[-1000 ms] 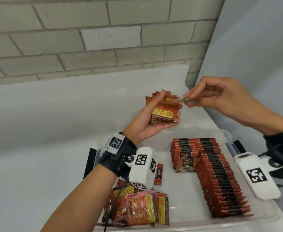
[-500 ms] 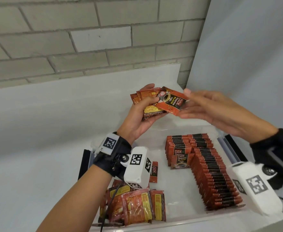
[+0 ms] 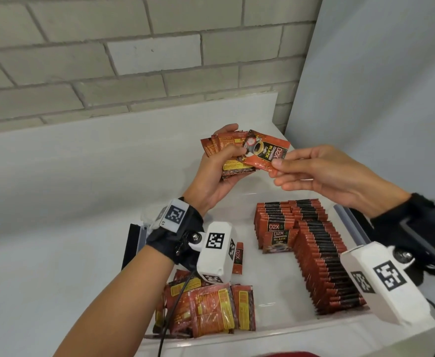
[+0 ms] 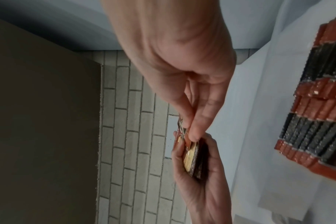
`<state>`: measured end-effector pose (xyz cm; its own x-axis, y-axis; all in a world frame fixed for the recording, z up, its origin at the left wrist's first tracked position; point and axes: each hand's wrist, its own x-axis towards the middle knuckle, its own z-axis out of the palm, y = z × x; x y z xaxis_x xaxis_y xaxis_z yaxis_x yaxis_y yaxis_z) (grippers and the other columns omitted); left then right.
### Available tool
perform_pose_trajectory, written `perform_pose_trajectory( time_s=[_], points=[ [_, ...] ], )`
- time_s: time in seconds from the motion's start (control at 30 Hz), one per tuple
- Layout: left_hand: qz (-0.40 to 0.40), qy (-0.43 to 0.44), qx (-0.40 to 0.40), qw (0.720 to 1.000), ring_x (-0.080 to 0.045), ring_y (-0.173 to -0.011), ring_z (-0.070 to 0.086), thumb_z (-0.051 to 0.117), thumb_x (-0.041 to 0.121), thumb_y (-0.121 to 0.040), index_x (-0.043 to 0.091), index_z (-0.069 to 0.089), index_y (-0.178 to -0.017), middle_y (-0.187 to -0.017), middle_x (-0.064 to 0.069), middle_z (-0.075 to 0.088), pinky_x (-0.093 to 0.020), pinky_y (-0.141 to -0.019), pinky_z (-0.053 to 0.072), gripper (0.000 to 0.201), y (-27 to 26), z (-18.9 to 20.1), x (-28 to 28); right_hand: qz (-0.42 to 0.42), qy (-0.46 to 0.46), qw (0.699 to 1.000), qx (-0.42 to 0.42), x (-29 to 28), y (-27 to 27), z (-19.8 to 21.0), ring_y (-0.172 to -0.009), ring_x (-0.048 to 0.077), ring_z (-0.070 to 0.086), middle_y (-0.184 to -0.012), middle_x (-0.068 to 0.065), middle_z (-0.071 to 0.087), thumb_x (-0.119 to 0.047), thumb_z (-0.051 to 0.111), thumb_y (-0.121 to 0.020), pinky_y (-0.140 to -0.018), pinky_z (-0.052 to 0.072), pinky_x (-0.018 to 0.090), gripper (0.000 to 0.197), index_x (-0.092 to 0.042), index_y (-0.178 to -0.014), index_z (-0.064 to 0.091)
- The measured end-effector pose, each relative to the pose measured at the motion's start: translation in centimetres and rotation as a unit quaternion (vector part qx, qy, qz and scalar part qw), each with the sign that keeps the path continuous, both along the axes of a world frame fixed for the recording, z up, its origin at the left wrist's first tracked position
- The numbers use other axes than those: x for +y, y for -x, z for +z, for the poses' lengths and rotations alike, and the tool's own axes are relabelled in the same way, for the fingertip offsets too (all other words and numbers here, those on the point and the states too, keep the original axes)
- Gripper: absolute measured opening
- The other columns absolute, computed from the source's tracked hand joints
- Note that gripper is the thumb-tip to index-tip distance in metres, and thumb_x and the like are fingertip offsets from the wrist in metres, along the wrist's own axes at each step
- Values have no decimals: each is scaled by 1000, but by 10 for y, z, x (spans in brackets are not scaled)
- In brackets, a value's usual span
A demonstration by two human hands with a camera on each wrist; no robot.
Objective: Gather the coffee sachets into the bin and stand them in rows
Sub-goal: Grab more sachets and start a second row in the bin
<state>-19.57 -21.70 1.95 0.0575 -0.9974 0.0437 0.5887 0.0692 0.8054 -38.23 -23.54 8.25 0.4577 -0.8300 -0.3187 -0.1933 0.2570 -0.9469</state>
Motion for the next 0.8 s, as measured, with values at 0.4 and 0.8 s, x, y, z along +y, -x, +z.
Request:
perform_pose_trajectory(
  time_s=[0.4,0.8],
  points=[
    [-14,-57,78,995,-23,-75,63,55,12,-93,21,53,-111,-94,-14,67,-34,-74,54,21,-1,4,1,396,200,800,404,31,1,-2,-58,17,66,-67,5,72,-25,74,-82,-51,46,12,8,-20,-81,69],
    [-14,-70,70,995,-23,-76,63,56,14,-92,20,56,-108,-93,-14,66,-34,-74,54,17,-1,7,5,440,365,625,531,37,-13,-35,-68,12,49,-69,-10,42,-22,70,-85,-49,28,17,16,-20,-74,59]
  ],
)
